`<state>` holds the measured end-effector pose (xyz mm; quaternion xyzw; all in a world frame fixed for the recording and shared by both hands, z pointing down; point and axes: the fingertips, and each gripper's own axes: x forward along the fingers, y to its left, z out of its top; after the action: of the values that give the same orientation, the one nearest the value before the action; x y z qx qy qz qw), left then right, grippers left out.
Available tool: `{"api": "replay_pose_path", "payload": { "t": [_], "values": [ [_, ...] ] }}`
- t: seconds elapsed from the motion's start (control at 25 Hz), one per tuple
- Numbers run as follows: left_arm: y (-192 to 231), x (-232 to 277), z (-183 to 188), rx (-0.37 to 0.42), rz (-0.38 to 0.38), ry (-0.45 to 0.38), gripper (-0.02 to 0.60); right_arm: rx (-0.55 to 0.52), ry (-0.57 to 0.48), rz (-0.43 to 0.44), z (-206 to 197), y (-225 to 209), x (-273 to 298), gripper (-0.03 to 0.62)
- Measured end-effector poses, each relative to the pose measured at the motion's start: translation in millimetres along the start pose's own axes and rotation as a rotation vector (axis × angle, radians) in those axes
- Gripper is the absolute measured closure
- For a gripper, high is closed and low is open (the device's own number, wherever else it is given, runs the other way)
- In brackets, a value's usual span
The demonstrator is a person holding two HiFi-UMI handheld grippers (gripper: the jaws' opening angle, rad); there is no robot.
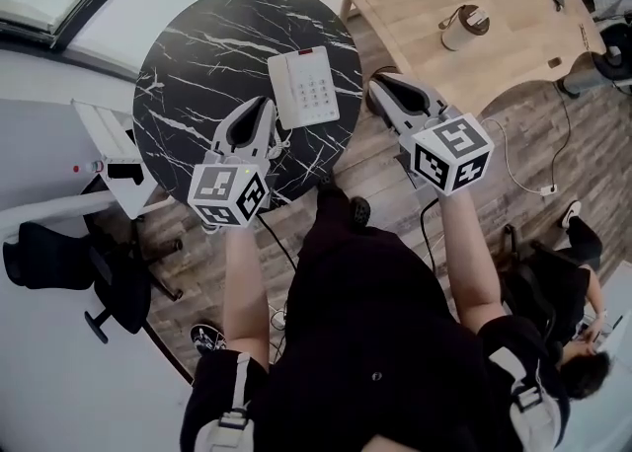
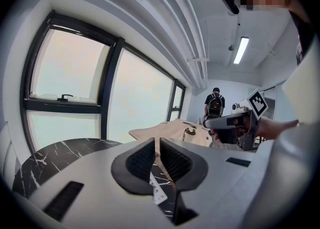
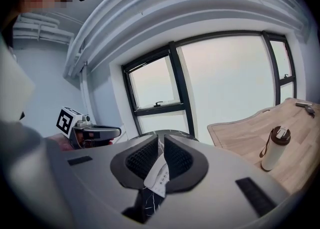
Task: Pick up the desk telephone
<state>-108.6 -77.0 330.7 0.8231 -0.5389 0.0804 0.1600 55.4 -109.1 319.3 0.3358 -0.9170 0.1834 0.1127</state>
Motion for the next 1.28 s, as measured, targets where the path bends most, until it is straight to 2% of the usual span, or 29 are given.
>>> {"api": "replay_pose_path", "payload": {
  "t": [0.16,0.2,0.28,0.44,0.56,0.76,1.04,1.28],
  "values": [
    [26,21,-4,-0.022,-0.013,0.024,0.555,0.017,0.023,-0.024,3,-13,29,0.560],
    [31,25,-7,-0.028,-0.018,0.035,0.546,0.024,0.033,-0.030,1,-16,36,0.560],
    [42,34,-14,-0.045,-0.029,0.058,0.486,0.035,0.062,-0.045,-6,-20,50,0.559],
    [61,48,-29,-0.068,-0.052,0.096,0.475,0.054,0.106,-0.075,-17,-28,73,0.555],
    [69,58,-41,-0.081,-0.073,0.129,0.452,0.075,0.143,-0.089,-28,-30,86,0.488],
    [76,68,-57,-0.106,-0.098,0.178,0.425,0.115,0.207,-0.106,-52,-34,100,0.446],
    [80,80,-85,-0.144,-0.128,0.261,0.394,0.144,0.277,-0.103,-76,-40,118,0.417],
    [90,90,-111,-0.197,-0.112,0.322,0.374,0.195,0.342,-0.097,-107,-49,132,0.391]
  ]
}}
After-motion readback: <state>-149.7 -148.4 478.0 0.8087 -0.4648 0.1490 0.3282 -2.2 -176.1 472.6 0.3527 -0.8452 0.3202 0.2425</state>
